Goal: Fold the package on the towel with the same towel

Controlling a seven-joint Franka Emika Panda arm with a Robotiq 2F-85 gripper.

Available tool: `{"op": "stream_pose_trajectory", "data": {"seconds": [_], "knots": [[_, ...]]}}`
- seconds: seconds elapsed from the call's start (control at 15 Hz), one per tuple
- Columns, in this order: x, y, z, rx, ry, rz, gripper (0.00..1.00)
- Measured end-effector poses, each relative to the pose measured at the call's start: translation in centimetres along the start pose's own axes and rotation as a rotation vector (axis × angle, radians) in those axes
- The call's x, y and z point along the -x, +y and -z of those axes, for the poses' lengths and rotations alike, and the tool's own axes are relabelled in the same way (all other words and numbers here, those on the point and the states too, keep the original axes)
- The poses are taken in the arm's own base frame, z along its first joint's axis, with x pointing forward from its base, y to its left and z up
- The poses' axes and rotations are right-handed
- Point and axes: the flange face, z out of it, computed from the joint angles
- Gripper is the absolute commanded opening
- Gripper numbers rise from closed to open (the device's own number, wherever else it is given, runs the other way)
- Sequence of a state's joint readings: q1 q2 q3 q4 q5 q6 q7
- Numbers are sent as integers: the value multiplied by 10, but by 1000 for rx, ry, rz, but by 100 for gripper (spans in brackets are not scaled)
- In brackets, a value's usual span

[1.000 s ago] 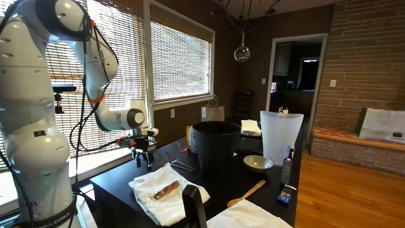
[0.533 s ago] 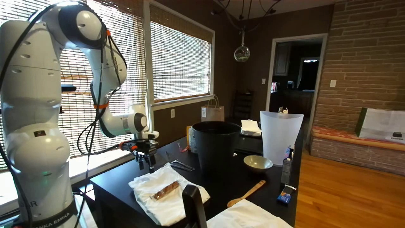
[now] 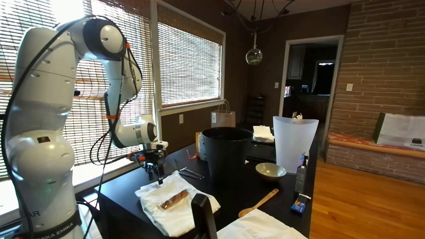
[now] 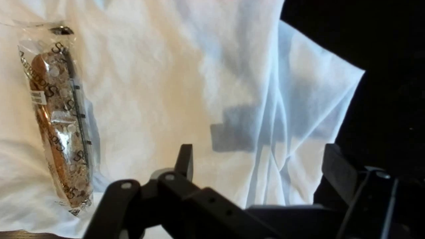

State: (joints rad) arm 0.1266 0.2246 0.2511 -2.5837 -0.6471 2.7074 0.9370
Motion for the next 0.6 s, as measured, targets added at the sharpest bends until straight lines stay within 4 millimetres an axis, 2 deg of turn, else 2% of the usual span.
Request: {"op": "stream_pose_trajectory", "data": {"seconds": [0.6], "knots": [[-14, -19, -14, -3, 3, -53, 100]]}}
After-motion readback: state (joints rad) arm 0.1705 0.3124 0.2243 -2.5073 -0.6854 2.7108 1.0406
